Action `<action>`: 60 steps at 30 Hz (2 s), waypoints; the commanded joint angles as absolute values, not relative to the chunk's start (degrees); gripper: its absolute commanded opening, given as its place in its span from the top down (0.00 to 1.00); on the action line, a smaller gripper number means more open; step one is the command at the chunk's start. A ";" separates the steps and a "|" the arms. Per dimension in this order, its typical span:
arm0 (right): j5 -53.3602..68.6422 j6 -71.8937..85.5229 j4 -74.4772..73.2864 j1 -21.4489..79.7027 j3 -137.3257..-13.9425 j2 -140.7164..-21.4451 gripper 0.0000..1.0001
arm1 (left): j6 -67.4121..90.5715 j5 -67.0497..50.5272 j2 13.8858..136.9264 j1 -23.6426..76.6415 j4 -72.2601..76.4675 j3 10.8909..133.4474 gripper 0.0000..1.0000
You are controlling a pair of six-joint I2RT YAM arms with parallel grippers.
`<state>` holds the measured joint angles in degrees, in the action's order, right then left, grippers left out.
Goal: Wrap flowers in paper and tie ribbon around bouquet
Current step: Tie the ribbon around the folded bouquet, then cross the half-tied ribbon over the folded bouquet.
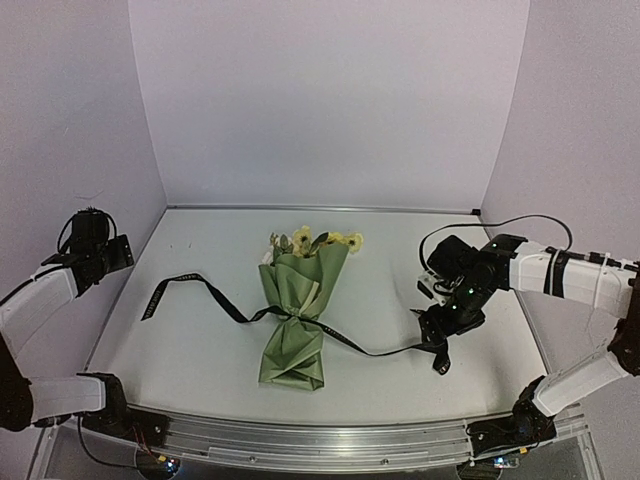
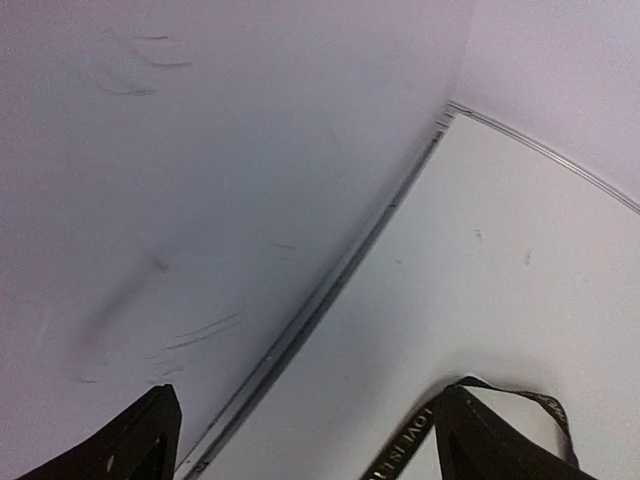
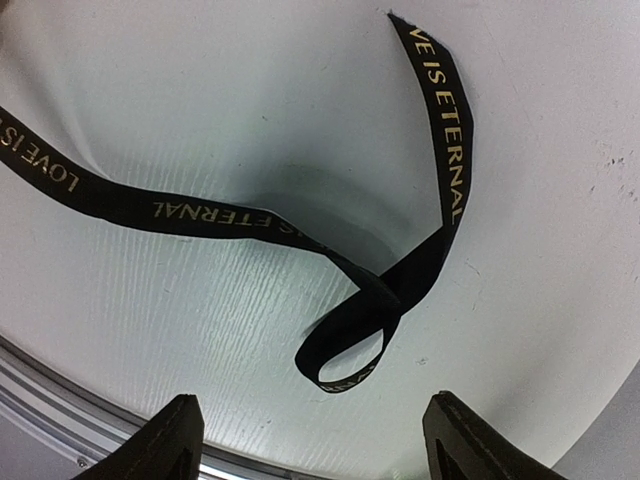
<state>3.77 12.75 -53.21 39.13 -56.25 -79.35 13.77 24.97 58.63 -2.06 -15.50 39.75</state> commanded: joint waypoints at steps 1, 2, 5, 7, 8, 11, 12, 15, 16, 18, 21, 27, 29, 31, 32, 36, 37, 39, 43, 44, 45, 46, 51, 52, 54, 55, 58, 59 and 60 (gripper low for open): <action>5.07 11.30 -52.04 39.11 -58.38 -79.46 0.21 | 1.39 7.37 58.69 3.69 -7.42 42.03 0.16; 5.44 11.07 -51.65 39.11 -58.36 -79.42 0.21 | -1.88 7.18 59.25 7.66 -6.88 41.72 0.18; 6.42 10.51 -49.70 39.11 -58.06 -78.96 0.21 | -11.60 5.59 61.54 17.20 -6.09 40.34 0.20; 7.27 10.10 -47.89 39.11 -57.57 -78.48 0.21 | -16.79 0.97 63.09 21.28 -7.25 39.96 0.24; 7.56 9.93 -46.90 39.11 -57.20 -78.25 0.21 | -19.82 -1.73 63.61 22.94 -7.56 39.25 0.24; 8.25 9.40 -44.19 39.11 -56.24 -77.68 0.21 | -26.53 -5.42 64.54 27.82 -6.18 36.26 0.24; 8.19 9.35 -43.43 39.11 -55.89 -77.51 0.21 | -27.76 -6.17 64.91 28.81 -5.30 35.39 0.24; 8.34 9.40 -41.59 39.11 -55.13 -77.17 0.21 | -29.64 -8.63 67.12 31.16 -2.92 34.34 0.23; 8.44 9.51 -41.29 39.11 -54.98 -77.18 0.22 | -30.06 -9.58 68.28 31.95 -2.59 34.37 0.23; 8.53 9.80 -40.61 39.11 -54.58 -77.30 0.22 | -30.92 -10.43 70.62 34.04 -1.71 34.31 0.23; 8.40 10.17 -39.84 39.11 -53.97 -77.29 0.23 | -33.06 -10.41 74.06 36.17 -0.38 33.46 0.23; 8.42 10.85 -38.08 39.11 -52.40 -76.65 0.23 | -36.50 -9.38 79.28 37.09 5.33 31.74 0.26; 8.56 11.06 -37.75 39.11 -52.12 -76.66 0.24 | -37.13 -8.82 81.05 37.09 7.71 31.58 0.28; 8.63 11.07 -37.71 39.11 -51.89 -76.71 0.25 | -38.01 -8.48 82.52 37.07 9.37 31.44 0.30; 8.55 11.06 -37.70 39.11 -51.77 -76.67 0.25 | -38.53 -8.32 83.12 37.09 9.95 31.37 0.31; 7.82 10.82 -37.56 39.11 -51.24 -76.37 0.26 | -40.08 -8.16 85.34 37.23 11.59 31.51 0.36; 7.62 10.81 -37.51 39.11 -51.17 -76.31 0.26 | -40.50 -7.97 85.83 37.42 11.62 31.61 0.38; 7.37 10.87 -37.33 39.11 -51.08 -76.39 0.26 | -40.95 -7.73 86.98 37.67 12.00 31.70 0.43; 7.38 11.05 -37.27 39.11 -50.99 -76.66 0.27 | -41.39 -7.24 89.02 38.13 13.48 31.86 0.53; 7.33 11.05 -37.27 39.11 -50.90 -76.66 0.27 | -41.56 -6.92 89.48 38.27 13.85 31.88 0.55; 7.27 11.07 -37.27 39.11 -50.79 -76.67 0.27 | -41.71 -6.56 89.64 38.31 14.36 31.78 0.57; 7.16 11.09 -37.27 39.11 -50.70 -76.65 0.27 | -41.86 -6.20 89.75 38.34 14.93 31.67 0.59; 6.90 11.21 -37.26 39.11 -50.35 -76.73 0.28 | -42.72 -4.59 90.43 38.49 17.78 30.86 0.71; 6.83 11.15 -37.27 39.11 -50.24 -76.73 0.28 | -42.87 -4.45 90.48 38.48 18.22 30.73 0.74; 6.77 11.17 -37.26 39.11 -50.03 -76.73 0.28 | -43.20 -4.07 90.80 38.50 18.42 31.00 0.83; 6.81 11.21 -37.25 39.11 -49.89 -76.77 0.28 | -43.09 -3.98 90.68 38.50 18.26 31.32 0.88; 7.39 11.14 -37.26 39.10 -49.62 -77.06 0.27 | -43.03 -3.80 89.28 38.50 17.68 31.72 0.99; 7.53 11.10 -37.27 39.10 -49.54 -77.25 0.27 | -43.03 -3.70 88.61 38.50 17.39 31.83 1.00; 7.53 11.12 -37.31 39.11 -49.43 -77.45 0.27 | -42.90 -3.60 87.72 38.52 17.14 31.90 1.00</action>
